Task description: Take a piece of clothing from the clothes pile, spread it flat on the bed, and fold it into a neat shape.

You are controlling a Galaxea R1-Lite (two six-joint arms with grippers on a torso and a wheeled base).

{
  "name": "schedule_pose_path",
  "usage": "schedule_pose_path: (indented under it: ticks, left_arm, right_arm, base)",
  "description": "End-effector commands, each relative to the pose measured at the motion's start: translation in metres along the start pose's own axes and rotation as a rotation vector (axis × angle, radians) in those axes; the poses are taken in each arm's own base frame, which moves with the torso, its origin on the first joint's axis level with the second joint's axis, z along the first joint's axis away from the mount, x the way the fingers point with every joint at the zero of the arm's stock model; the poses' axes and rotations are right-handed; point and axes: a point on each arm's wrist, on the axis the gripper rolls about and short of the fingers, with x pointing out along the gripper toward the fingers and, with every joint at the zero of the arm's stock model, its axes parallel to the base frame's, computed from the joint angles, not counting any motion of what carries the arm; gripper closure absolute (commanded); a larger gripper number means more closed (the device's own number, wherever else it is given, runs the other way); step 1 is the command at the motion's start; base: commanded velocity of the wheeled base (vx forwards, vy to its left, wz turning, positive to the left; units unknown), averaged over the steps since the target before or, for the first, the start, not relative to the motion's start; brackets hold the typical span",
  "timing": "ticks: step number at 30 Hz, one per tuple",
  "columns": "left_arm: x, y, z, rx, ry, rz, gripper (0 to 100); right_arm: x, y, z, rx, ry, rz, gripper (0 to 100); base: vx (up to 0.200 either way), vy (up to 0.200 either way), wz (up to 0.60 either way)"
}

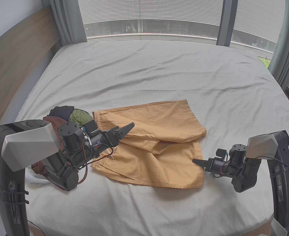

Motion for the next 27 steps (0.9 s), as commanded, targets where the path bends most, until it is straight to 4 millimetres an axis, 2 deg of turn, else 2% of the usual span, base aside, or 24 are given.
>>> schedule_pose_path:
  ticks: [1, 11, 16, 20, 21, 24, 25, 27]
  left_arm:
    - [0.0, 0.0, 0.0, 0.0, 0.0, 0.0, 0]
    - [-0.001, 0.001, -0.001, -0.003, 0.004, 0.006, 0]
    - [-0.005, 0.003, -0.001, -0.002, 0.009, 0.017, 0]
    - [-0.015, 0.006, 0.004, -0.009, 0.011, 0.04, 0]
    - [-0.024, 0.005, 0.007, -0.019, 0.015, 0.054, 0]
    - [-0.036, 0.009, 0.002, -0.037, 0.043, 0.09, 0]
    - [-0.042, 0.011, -0.001, -0.045, 0.059, 0.106, 0]
    - [-0.051, 0.015, -0.004, -0.057, 0.081, 0.133, 0]
  right_arm:
    - [-0.014, 0.006, 0.002, -0.006, 0.002, -0.019, 100]
    - [-0.042, 0.001, 0.001, -0.018, 0.002, -0.087, 100]
    - [-0.046, -0.004, 0.0, -0.015, -0.002, -0.101, 100]
    - [-0.046, -0.003, 0.0, -0.015, 0.0, -0.1, 100]
    - [-0.046, -0.003, 0.001, -0.017, -0.002, -0.099, 100]
    - [-0.046, -0.002, 0.001, -0.017, -0.002, -0.099, 100]
    - [-0.047, -0.001, 0.0, -0.013, 0.002, -0.1, 0]
    - [-0.047, 0.0, -0.001, -0.014, 0.003, -0.101, 0]
  base:
    - [0.0, 0.0, 0.0]
    - [0.0, 0.0, 0.0]
    - [0.0, 0.0, 0.0]
    - [0.0, 0.0, 0.0]
    - [0.0, 0.0, 0.0]
    - [0.0, 0.0, 0.0]
    - [0.0, 0.0, 0.0]
    - [0.0, 0.0, 0.0]
